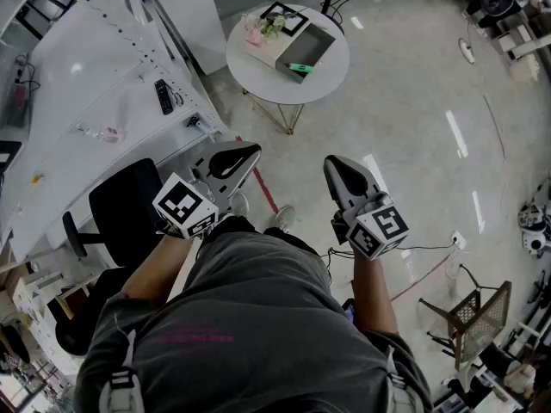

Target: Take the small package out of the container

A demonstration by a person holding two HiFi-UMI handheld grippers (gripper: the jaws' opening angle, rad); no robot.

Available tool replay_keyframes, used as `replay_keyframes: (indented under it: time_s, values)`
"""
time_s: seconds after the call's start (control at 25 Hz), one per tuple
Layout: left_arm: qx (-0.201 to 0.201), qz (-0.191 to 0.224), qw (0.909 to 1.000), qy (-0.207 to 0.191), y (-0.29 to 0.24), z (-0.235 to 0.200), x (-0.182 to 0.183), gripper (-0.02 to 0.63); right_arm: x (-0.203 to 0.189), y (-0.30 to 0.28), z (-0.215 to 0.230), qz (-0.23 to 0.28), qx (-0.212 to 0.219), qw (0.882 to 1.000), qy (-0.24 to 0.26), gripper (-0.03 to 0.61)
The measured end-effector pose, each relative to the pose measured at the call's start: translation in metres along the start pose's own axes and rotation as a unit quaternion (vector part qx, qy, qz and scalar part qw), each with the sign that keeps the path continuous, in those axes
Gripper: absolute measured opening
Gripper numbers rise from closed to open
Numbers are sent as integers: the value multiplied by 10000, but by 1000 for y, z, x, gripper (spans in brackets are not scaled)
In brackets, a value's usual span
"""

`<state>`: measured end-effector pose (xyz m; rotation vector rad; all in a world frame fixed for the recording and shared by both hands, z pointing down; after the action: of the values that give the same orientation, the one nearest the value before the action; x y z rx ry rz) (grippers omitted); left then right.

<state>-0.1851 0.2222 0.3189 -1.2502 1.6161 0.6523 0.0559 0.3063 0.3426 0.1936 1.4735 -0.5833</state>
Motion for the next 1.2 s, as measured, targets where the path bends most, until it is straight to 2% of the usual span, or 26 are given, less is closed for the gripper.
replay_keyframes:
  time_s: [0.36, 0.8, 1.2]
  values:
    - [164, 42, 9999, 37, -2, 29, -21, 14, -12, 25, 5, -2, 205, 9998, 17, 21]
    - [314, 108, 9994, -8, -1, 53, -28, 15, -22, 51, 10, 92, 174, 9997, -157, 23]
    - [212, 50, 9998, -20, -18, 52, -30, 14, -25, 55, 24, 88, 99, 9996, -269, 23]
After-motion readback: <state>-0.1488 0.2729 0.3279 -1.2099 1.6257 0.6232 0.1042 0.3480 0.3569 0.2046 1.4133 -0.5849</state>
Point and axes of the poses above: the fingertips, and each gripper's own axes: y backward along the fingers, z to its right, x out of its top, the point moved 8 cm from there along y, backward along the fingers, and after that the axes turned 14 degrees about y, right-handed, at the moved point
